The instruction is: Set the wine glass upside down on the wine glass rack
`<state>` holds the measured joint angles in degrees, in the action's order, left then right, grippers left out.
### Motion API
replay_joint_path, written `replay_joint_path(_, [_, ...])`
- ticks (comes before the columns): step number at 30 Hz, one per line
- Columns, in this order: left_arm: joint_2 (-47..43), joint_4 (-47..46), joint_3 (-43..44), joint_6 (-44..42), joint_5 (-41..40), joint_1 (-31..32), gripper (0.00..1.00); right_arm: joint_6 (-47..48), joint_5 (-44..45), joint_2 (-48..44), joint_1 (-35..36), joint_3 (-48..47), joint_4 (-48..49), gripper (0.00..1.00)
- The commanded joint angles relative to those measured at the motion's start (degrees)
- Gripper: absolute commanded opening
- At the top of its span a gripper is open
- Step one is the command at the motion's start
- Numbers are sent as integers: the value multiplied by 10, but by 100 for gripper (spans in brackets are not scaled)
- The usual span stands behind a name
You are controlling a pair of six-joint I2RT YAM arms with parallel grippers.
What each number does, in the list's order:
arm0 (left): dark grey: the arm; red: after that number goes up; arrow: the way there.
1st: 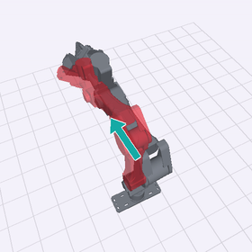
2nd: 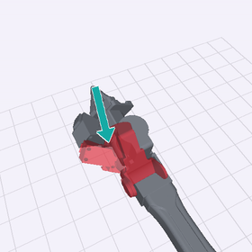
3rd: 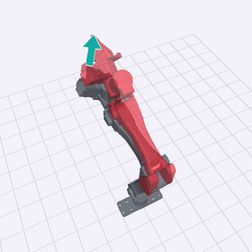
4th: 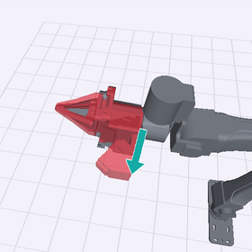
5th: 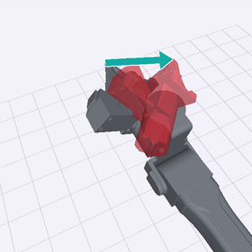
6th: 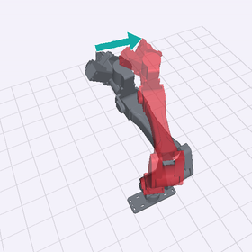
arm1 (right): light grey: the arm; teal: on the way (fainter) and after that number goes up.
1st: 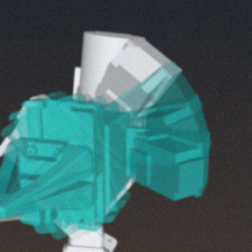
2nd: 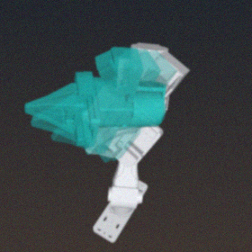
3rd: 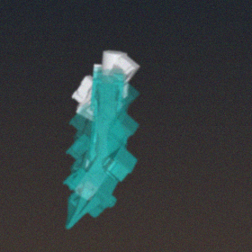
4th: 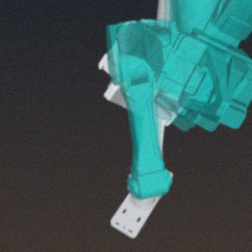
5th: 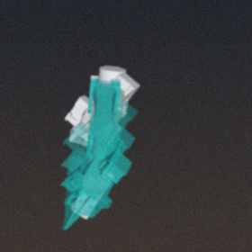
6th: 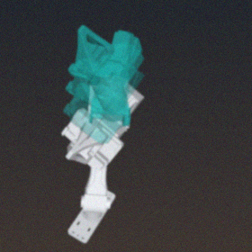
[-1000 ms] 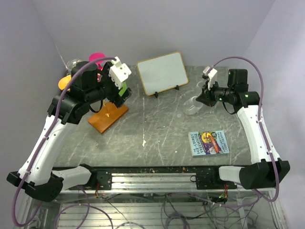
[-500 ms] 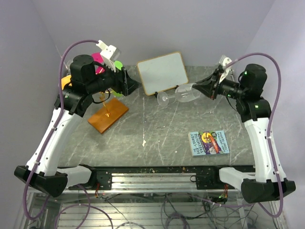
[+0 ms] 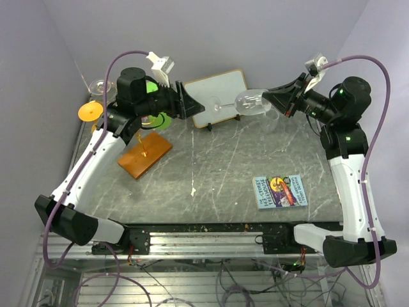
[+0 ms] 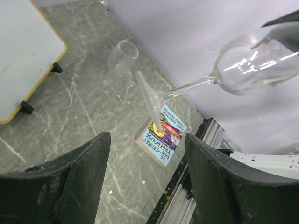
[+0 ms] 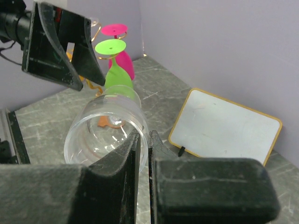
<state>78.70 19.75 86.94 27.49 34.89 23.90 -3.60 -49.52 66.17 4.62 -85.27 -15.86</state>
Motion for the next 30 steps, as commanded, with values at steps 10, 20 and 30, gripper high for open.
replay_joint_path(10, [20, -66, -11, 46, 9, 45, 66, -83, 7, 3, 11, -5, 69, 0])
replay_joint_path(20, [27, -80, -14, 52, 21, 50, 45, -80, 0, 3, 11, 9, 74, 0])
replay_joint_path(30, [23, -82, -22, 53, 15, 51, 34, -79, -20, -4, 14, 26, 82, 0])
